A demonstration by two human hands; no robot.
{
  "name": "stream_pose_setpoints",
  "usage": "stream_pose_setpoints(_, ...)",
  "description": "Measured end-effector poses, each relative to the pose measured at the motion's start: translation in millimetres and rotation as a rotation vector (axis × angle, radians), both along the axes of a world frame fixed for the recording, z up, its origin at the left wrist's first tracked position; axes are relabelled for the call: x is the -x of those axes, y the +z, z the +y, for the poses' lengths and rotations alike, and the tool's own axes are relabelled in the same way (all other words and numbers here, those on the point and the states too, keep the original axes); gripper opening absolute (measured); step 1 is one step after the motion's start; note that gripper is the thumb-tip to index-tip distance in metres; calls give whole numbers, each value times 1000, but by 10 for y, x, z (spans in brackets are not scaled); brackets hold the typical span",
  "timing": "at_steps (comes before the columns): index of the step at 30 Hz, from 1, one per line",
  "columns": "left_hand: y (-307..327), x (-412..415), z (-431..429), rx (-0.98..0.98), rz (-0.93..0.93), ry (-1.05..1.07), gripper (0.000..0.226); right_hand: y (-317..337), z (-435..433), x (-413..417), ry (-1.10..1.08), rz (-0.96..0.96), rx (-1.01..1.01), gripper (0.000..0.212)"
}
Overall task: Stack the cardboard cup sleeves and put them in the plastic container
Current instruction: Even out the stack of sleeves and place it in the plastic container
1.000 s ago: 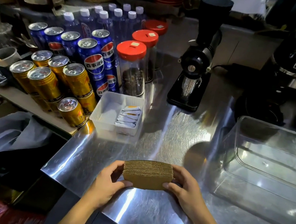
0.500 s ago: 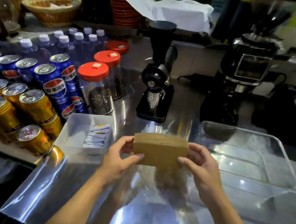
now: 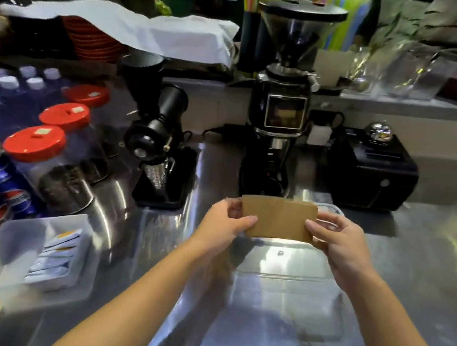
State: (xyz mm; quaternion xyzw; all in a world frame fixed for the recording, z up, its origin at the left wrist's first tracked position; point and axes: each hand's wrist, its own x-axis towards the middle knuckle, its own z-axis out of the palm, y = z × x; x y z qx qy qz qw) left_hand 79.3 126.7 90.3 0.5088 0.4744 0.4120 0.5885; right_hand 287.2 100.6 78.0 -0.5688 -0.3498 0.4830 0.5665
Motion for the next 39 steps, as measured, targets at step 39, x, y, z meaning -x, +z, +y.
stream_pose_setpoints(39, -746, -751, 491, 289, 587, 262, 31, -664, 750, -310, -10, -335, 474, 12)
